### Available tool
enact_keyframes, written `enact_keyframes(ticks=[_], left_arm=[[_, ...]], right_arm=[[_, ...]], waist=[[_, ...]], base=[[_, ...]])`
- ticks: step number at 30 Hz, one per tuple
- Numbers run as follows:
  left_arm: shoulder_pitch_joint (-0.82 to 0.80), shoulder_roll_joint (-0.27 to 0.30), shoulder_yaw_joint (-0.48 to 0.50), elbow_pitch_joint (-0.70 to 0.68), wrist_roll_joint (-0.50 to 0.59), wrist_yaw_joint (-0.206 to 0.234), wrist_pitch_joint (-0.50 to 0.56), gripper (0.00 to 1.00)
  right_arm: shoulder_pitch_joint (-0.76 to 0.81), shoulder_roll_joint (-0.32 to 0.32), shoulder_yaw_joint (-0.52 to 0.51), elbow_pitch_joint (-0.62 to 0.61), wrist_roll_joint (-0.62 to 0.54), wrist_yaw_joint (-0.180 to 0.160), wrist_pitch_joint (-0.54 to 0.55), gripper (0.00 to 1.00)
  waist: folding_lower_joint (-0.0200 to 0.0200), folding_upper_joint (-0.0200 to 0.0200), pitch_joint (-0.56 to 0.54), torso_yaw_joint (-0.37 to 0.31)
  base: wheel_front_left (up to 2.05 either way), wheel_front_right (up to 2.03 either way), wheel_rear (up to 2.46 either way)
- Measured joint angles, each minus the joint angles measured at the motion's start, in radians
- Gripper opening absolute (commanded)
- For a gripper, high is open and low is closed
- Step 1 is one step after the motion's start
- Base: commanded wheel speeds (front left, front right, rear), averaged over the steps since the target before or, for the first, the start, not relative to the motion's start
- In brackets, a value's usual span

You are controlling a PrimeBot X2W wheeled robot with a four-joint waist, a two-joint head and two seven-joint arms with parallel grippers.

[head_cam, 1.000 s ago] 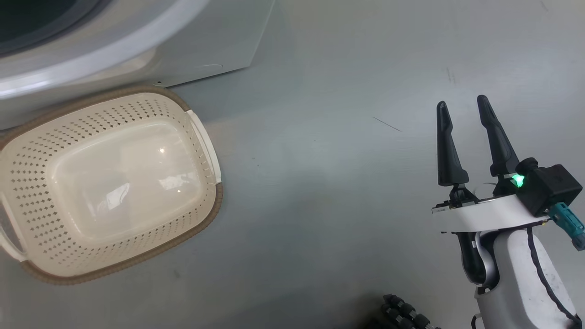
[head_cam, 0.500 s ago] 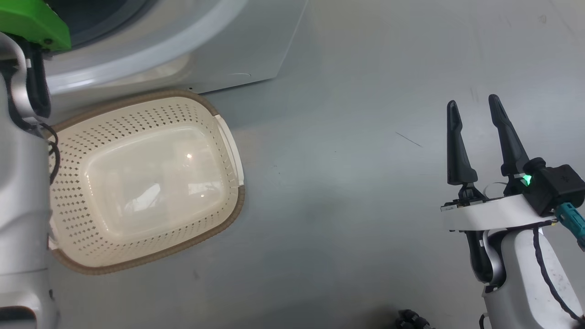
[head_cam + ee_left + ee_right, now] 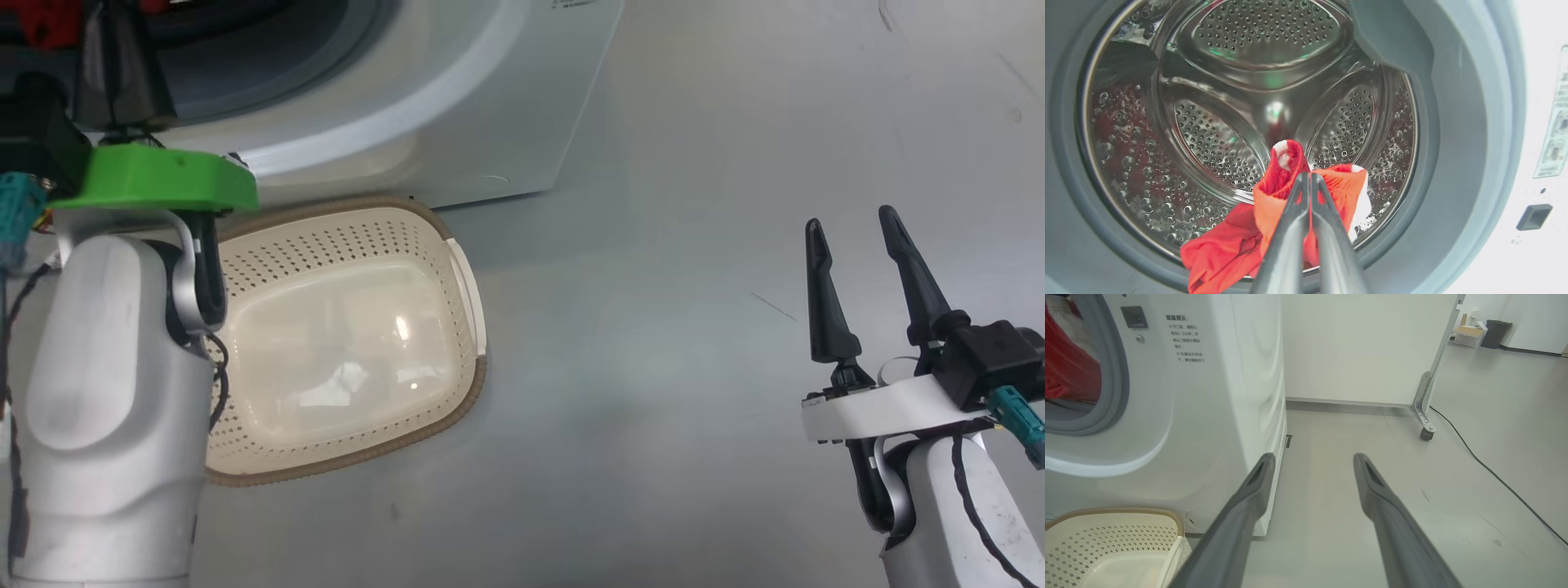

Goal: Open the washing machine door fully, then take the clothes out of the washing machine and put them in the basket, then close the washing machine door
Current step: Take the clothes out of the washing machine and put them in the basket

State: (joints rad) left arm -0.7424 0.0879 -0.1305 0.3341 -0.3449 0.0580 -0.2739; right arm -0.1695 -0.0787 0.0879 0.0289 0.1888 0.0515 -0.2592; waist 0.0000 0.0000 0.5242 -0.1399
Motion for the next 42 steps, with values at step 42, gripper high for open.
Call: enact_keyframes(ticks=[42], left_arm=[[0.574,-0.039,-0.083,-0.289,0.033,0.035,0.048,0.0]], right_arm=[[0.183,0.015,0.07,0.043,-0.012,0.018,0.0,1.0]], waist=[[-0.0001,0.0,-0.325,0.097]], base=[[0.0,0.0,0.0]])
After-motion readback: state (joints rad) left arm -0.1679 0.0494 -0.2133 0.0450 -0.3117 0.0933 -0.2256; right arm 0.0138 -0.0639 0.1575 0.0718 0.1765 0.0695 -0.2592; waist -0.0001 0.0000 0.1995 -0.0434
